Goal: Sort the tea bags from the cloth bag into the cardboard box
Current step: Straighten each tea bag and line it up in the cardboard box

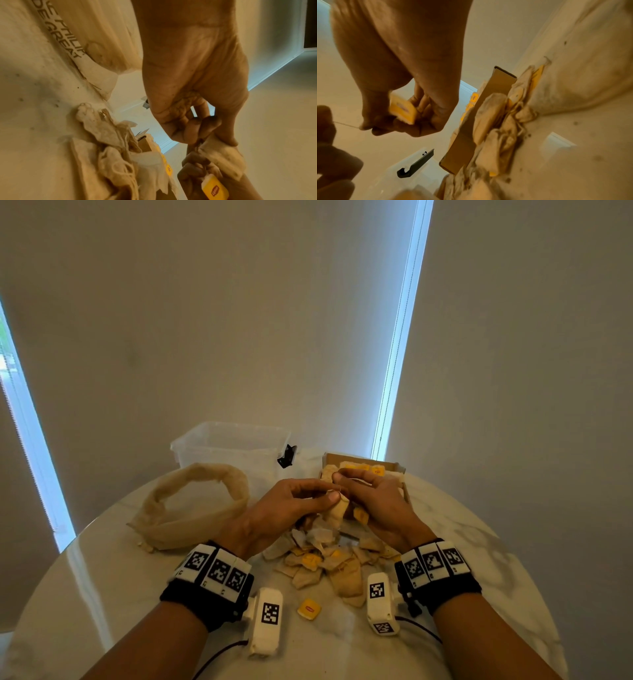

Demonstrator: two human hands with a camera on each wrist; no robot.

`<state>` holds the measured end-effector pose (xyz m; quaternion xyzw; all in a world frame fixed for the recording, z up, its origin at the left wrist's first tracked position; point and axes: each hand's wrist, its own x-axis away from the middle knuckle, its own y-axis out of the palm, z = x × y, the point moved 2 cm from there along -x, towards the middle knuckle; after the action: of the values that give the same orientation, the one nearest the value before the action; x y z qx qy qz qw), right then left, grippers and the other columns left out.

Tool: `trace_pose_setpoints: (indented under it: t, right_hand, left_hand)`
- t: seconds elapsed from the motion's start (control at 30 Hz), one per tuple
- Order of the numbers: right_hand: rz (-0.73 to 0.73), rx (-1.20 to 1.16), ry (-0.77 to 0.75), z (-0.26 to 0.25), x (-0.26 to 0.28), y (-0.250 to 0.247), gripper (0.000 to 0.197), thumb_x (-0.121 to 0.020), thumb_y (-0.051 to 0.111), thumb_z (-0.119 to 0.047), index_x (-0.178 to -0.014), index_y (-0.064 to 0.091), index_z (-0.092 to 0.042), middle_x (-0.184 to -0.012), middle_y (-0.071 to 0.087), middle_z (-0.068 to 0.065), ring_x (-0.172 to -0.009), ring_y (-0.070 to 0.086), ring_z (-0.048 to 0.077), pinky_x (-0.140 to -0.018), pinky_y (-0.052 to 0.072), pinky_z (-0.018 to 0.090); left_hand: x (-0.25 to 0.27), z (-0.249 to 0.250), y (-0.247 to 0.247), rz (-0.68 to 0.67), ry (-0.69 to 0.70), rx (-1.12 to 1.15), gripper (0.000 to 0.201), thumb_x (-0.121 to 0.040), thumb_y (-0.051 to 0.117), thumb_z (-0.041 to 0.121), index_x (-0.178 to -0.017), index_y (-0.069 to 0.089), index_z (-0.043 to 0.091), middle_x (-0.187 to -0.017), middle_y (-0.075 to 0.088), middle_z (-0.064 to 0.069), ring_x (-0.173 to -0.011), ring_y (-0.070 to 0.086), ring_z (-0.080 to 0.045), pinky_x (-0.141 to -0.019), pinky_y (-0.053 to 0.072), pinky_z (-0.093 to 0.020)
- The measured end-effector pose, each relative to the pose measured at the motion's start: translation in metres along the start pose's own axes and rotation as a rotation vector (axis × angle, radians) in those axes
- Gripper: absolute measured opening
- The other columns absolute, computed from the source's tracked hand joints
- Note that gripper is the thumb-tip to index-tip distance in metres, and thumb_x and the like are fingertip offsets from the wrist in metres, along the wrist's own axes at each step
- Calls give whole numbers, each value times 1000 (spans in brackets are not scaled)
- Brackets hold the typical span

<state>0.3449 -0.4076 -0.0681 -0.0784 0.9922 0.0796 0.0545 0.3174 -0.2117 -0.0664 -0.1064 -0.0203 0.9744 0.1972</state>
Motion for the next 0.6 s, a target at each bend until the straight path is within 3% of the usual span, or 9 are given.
trace_pose_setpoints:
  t: [0.07,0.13,0.2,0.27,0.4,0.6]
  right_hand:
    - [4,48,-11,1,0,-1,44,-81,87,-33,-120,76,-15,-115,79,13,-115,73,38,-102,58,55]
    - [5,52,-6,0,0,-1,43,-79,84,-34,-118,77,-18,-111,80,11,-104,75,29,-92,61,44]
    - [-20,20,14,0,2,2,37,-86,80,-28,-120,76,-14,-107,81,8,-89,75,16,-77,60,30]
    - [-44,10,24,1,3,2,37,-90,79,-24,-124,75,-9,-104,80,6,-82,72,11,-71,57,24]
    - [-89,-29,47,1,4,5,36,-91,79,-16,-125,74,-7,-106,79,8,-88,74,16,-75,59,26]
    - [-132,-31,7,-5,7,6,33,-95,74,-5,-128,73,-5,-119,78,15,-110,76,25,-86,63,33]
  left_hand:
    - [-1,1,0,21,17,47,32,-93,75,26,-123,78,16,-94,72,-4,-62,48,-10,-58,43,-23]
    - [-1,2,-3,65,36,97,38,-90,74,30,-125,77,16,-90,73,1,-61,49,-9,-55,43,-21]
    - [-3,2,-8,129,54,143,39,-89,73,32,-125,77,19,-84,71,4,-60,47,-10,-54,43,-22]
    - [-5,-1,-14,196,62,218,34,-91,73,29,-124,78,21,-75,65,7,-59,44,-11,-53,39,-23]
    - [-7,-5,-23,286,77,287,28,-98,70,20,-124,78,24,-72,61,10,-58,41,-10,-52,35,-22]
    - [-7,-5,-31,370,48,321,27,-98,71,22,-124,78,24,-79,66,10,-59,46,-9,-52,39,-22]
